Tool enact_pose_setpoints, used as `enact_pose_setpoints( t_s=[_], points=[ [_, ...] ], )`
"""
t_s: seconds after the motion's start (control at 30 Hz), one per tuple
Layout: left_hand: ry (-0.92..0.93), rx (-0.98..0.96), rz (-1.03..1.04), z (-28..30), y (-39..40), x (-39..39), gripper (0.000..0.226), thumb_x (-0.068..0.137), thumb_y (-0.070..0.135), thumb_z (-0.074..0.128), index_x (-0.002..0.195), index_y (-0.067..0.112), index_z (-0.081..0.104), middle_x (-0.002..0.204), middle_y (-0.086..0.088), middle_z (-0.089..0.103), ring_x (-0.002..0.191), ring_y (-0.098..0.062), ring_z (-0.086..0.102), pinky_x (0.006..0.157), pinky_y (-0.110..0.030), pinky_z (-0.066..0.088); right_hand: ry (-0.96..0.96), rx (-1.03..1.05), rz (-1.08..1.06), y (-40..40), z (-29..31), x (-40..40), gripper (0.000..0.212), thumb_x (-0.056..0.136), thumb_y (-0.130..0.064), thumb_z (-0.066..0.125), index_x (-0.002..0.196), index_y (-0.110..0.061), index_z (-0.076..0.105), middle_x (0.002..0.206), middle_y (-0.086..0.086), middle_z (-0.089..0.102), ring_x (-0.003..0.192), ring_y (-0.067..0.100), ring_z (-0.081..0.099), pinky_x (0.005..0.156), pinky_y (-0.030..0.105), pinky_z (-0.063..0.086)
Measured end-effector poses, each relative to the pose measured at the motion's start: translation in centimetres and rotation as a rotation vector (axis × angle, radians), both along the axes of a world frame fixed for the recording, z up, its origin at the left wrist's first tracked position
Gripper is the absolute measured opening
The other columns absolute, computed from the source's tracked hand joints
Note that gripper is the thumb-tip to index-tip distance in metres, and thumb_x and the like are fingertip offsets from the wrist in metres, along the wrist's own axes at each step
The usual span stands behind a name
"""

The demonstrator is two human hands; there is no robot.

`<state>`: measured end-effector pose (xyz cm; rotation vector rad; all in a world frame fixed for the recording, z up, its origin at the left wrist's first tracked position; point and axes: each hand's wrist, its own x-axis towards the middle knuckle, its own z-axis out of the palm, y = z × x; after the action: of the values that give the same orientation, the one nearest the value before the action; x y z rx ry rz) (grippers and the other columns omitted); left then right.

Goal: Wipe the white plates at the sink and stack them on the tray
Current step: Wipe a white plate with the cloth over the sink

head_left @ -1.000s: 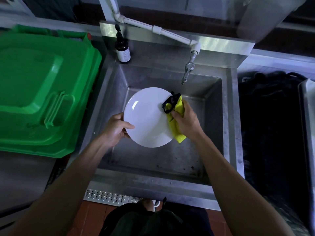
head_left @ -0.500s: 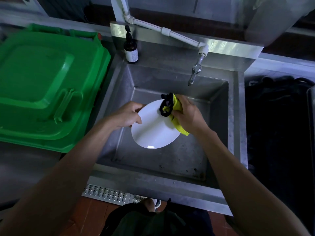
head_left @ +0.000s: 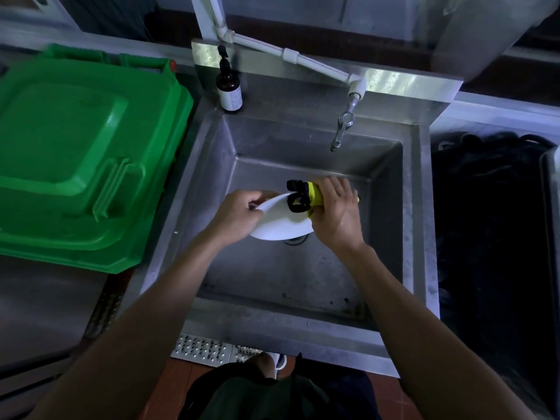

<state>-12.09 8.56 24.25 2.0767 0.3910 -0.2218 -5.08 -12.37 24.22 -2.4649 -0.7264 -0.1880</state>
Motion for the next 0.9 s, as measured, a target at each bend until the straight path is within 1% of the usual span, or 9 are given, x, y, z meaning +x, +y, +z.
enact_pose_setpoints(
  t_s=[0.03,0.1,0.2,0.3,0.4,0.53,0.67,0.8,0.9],
  points=[
    [-0.033,-0.056,0.072,-0.5,-0.2,-0.5,0.058,0.080,0.002,0.060,0.122,0.040,0.070,0.101,0.037,0.068,0.102,0.017,0.061,0.078,-0.005,0.046,-0.011,0.006,-0.018,-0.2,0.1,-0.1,0.040,0.063,0.005,0.062,0.102,-0.005,0.064,0.095,0.009,0.062,0.089,0.036,0.053,0.074,0.045,0.041],
    [-0.074,-0.221,0.317,-1.4,-0.7,-1.7,0.050,0.079,-0.001,0.063,0.121,0.024,0.075,0.110,0.016,0.075,0.109,0.000,0.067,0.090,-0.021,0.052,-0.020,0.028,-0.059,-0.6,0.1,-0.2,0.042,0.060,0.006,0.063,0.101,-0.004,0.064,0.094,0.010,0.061,0.087,0.036,0.053,0.073,0.048,0.043],
    [0.098,-0.620,0.787,-2.2,-1.8,-3.4,0.022,0.090,0.021,0.064,0.107,0.016,0.076,0.111,-0.006,0.077,0.106,-0.025,0.071,0.076,-0.036,0.057,-0.045,0.096,-0.117,-1.0,0.1,-0.4,0.047,0.057,0.009,0.065,0.102,-0.002,0.064,0.092,0.012,0.060,0.086,0.037,0.052,0.070,0.049,0.044],
    [0.347,-0.999,0.876,-2.0,-2.8,-3.5,0.055,0.097,0.058,0.053,0.117,0.009,0.066,0.115,-0.010,0.075,0.103,-0.029,0.072,0.078,-0.040,0.056,-0.089,0.160,-0.141,-1.0,-0.1,-0.9,0.051,0.057,0.012,0.069,0.105,-0.004,0.063,0.094,0.011,0.059,0.087,0.036,0.053,0.069,0.050,0.044],
    [0.370,-1.196,0.809,-0.9,-3.3,-2.0,0.077,0.091,0.075,0.046,0.120,0.006,0.062,0.112,-0.014,0.076,0.104,-0.035,0.073,0.078,-0.041,0.056,-0.142,0.193,-0.121,-0.7,-0.3,-1.5,0.056,0.061,0.013,0.072,0.109,-0.011,0.055,0.097,0.009,0.060,0.088,0.034,0.053,0.069,0.050,0.043],
    [0.361,-1.164,0.840,0.7,-3.6,0.1,0.045,0.096,0.042,0.060,0.120,0.003,0.061,0.109,-0.017,0.076,0.099,-0.037,0.074,0.069,-0.038,0.056,-0.156,0.183,-0.077,-0.7,-0.8,-2.2,0.051,0.068,0.010,0.074,0.112,-0.009,0.057,0.107,0.010,0.063,0.093,0.035,0.055,0.072,0.052,0.043],
    [0.308,-1.287,0.940,1.2,-3.5,0.5,0.015,0.098,0.009,0.053,0.107,-0.001,0.058,0.114,-0.026,0.072,0.094,-0.037,0.074,0.068,-0.043,0.061,-0.129,0.116,-0.028,-1.5,-1.5,-2.9,0.037,0.080,0.006,0.065,0.115,-0.003,0.065,0.117,0.011,0.063,0.105,0.036,0.056,0.080,0.052,0.044],
    [0.245,-1.297,0.995,1.0,-3.1,0.5,0.012,0.099,0.000,0.052,0.109,-0.007,0.055,0.103,-0.026,0.067,0.087,-0.034,0.071,0.057,-0.039,0.062,-0.064,0.061,0.033,-2.5,-2.4,-3.4,0.037,0.087,0.000,0.066,0.124,-0.004,0.063,0.125,0.011,0.061,0.117,0.033,0.054,0.091,0.050,0.045],
    [0.185,-1.229,1.032,0.7,-2.8,0.7,0.022,0.097,-0.005,0.054,0.119,-0.004,0.054,0.115,-0.023,0.065,0.095,-0.031,0.068,0.057,-0.041,0.062,0.014,0.030,0.063,-3.0,-3.0,-3.9,0.047,0.084,0.001,0.072,0.130,-0.005,0.062,0.131,0.011,0.059,0.122,0.034,0.053,0.093,0.051,0.046]
  ],
)
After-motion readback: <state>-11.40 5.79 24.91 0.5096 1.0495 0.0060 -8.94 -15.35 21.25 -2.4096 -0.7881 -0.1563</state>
